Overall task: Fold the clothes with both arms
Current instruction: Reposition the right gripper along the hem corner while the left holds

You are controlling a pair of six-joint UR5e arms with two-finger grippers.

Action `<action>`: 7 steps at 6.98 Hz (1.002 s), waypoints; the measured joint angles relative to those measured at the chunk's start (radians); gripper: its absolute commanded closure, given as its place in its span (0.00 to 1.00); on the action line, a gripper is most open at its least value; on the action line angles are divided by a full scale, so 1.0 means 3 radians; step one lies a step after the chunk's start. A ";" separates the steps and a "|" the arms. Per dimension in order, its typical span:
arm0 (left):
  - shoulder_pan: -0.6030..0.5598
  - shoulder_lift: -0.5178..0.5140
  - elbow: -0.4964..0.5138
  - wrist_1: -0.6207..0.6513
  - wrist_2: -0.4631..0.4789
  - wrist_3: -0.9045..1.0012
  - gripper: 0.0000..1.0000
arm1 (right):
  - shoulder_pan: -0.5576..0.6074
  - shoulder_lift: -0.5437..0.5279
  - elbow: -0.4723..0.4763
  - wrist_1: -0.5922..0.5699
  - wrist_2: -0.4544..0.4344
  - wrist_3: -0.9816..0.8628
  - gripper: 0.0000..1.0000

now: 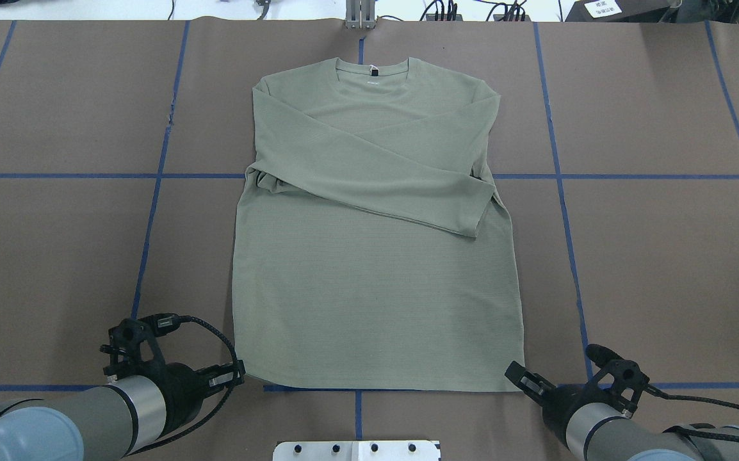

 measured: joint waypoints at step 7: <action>-0.0002 0.0001 0.0000 0.0000 -0.0001 0.0000 1.00 | -0.0034 0.0069 -0.0097 -0.0065 -0.0017 -0.0054 0.96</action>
